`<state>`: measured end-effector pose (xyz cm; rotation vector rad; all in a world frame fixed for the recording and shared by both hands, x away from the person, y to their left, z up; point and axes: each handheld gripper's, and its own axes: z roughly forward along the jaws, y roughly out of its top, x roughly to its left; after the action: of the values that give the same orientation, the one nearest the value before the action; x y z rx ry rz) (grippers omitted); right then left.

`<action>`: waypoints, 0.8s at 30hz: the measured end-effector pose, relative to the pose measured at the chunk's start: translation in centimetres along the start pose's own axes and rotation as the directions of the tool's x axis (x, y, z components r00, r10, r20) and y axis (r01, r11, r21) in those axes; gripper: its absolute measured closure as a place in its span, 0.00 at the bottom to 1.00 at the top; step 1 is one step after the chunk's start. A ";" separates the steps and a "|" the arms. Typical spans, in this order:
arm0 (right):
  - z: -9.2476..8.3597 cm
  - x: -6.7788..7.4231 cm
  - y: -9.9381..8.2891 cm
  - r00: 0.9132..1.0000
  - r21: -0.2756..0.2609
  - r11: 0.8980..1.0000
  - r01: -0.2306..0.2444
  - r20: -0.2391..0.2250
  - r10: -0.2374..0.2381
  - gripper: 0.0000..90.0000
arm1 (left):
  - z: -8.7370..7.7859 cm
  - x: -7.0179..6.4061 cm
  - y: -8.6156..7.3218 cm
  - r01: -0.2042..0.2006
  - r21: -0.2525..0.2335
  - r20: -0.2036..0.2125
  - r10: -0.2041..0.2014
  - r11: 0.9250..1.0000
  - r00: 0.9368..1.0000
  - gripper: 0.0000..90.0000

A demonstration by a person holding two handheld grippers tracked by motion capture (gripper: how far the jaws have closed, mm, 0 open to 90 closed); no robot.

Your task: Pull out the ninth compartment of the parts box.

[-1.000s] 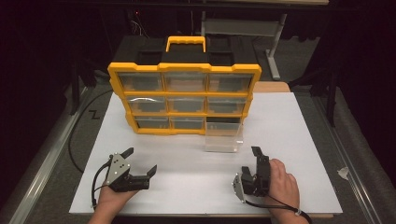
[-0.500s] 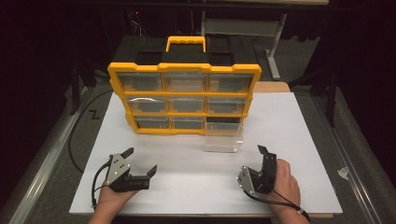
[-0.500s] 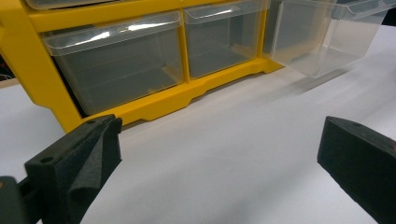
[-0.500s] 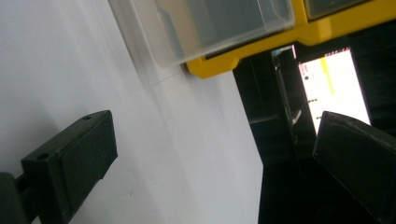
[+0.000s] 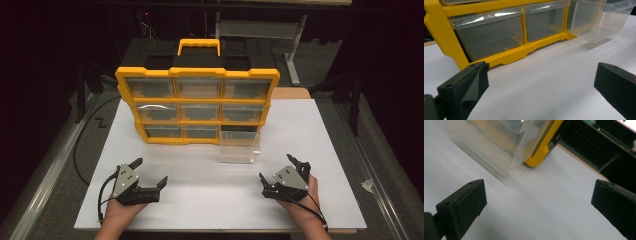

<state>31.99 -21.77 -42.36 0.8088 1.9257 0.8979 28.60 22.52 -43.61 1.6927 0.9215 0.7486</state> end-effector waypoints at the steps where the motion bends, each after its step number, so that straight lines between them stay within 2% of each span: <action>1: 0.0 -0.2 -0.1 0.999 -0.008 0.999 -0.035 -0.012 0.034 0.03 | 0.0 0.0 0.0 0.002 0.000 0.000 -0.002 1.000 1.000 0.00; 4: 0.0 -0.8 -0.3 0.991 -0.030 0.991 -0.129 -0.049 0.127 0.04 | 0.0 0.0 0.0 0.009 -0.002 0.000 -0.009 1.000 1.000 0.00; 6: 0.0 -1.0 -0.5 0.981 -0.040 0.983 -0.182 -0.074 0.179 0.04 | 0.0 0.1 0.0 0.016 -0.003 0.000 -0.016 1.000 1.000 0.00; 11: -0.2 -1.7 -0.8 0.946 -0.056 0.951 -0.305 -0.131 0.296 0.04 | -0.2 0.4 0.0 0.045 -0.008 0.003 -0.045 0.999 0.999 0.00; 13: -0.5 -2.0 -1.1 0.937 -0.062 0.942 -0.330 -0.140 0.319 0.04 | -0.2 0.5 0.0 0.055 -0.007 0.008 -0.055 0.998 0.998 0.00; 18: -0.6 -2.6 -1.6 0.932 -0.059 0.935 -0.349 -0.120 0.341 0.04 | 0.0 0.5 0.0 0.056 0.000 0.009 -0.056 0.998 0.998 0.00; 21: -0.4 -2.5 -1.6 0.931 -0.056 0.934 -0.353 -0.118 0.345 0.04 | 0.1 0.5 -0.1 0.062 0.004 0.004 -0.062 0.998 0.998 0.00; 24: -0.3 -2.2 -1.4 0.943 -0.058 0.945 -0.321 -0.116 0.313 0.04 | 0.1 0.5 -0.1 0.060 0.011 -0.001 -0.060 0.998 0.998 0.00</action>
<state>32.41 -24.33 -42.46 1.0644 1.8675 1.2216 28.93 22.94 -43.69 1.6673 0.9734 0.7052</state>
